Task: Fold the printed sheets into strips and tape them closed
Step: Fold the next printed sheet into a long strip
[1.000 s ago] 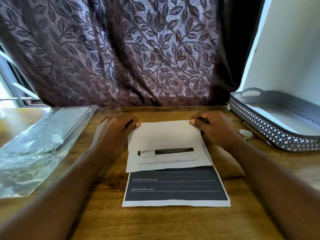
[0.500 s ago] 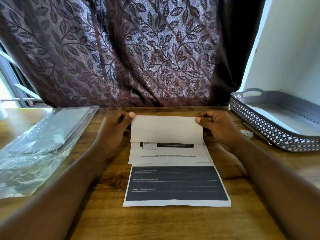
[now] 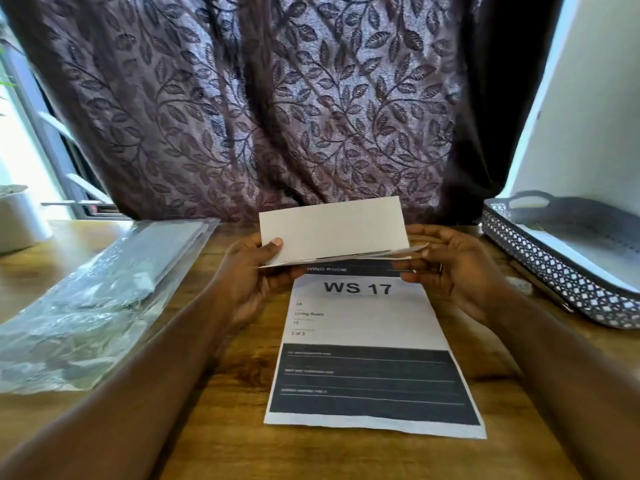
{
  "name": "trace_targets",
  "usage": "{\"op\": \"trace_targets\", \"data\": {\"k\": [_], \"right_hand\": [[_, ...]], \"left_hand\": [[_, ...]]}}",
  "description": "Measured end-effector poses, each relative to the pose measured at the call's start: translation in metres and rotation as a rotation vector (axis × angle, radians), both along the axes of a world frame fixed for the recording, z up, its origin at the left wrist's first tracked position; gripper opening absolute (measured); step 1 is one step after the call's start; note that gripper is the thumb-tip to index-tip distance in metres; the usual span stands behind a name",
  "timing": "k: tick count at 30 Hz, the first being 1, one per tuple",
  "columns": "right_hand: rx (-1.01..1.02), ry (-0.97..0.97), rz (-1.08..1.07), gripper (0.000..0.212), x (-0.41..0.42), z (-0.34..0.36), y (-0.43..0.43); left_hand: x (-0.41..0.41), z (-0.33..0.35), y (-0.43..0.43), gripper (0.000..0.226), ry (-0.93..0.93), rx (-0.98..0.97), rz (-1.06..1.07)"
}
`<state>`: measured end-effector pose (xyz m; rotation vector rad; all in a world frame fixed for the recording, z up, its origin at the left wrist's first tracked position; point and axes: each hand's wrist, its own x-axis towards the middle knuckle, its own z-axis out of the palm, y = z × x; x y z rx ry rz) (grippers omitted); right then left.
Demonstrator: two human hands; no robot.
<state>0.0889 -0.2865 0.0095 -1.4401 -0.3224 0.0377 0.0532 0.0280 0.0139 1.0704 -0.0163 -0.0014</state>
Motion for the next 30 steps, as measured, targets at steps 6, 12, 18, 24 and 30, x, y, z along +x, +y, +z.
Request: {"op": "trace_targets", "data": {"k": [6, 12, 18, 24, 30], "right_hand": [[-0.111, -0.068, 0.168, 0.045, -0.003, -0.004, 0.013], [-0.072, -0.059, 0.013, 0.042, -0.006, -0.002, 0.017], [-0.110, -0.053, -0.087, 0.032, -0.005, -0.003, 0.018], [-0.082, -0.075, -0.113, 0.036, -0.006, 0.000, 0.021], [0.159, -0.055, 0.003, 0.050, -0.020, 0.006, 0.032]], "left_hand": [[0.001, -0.004, 0.001, 0.023, -0.028, -0.014, -0.052], [0.000, -0.005, -0.006, 0.056, -0.017, -0.056, -0.132], [-0.003, -0.003, -0.014, 0.046, -0.067, 0.076, -0.100], [-0.003, -0.005, -0.016, 0.024, -0.111, 0.210, -0.074], [-0.007, -0.005, -0.028, 0.029, -0.180, 0.140, -0.078]]}}
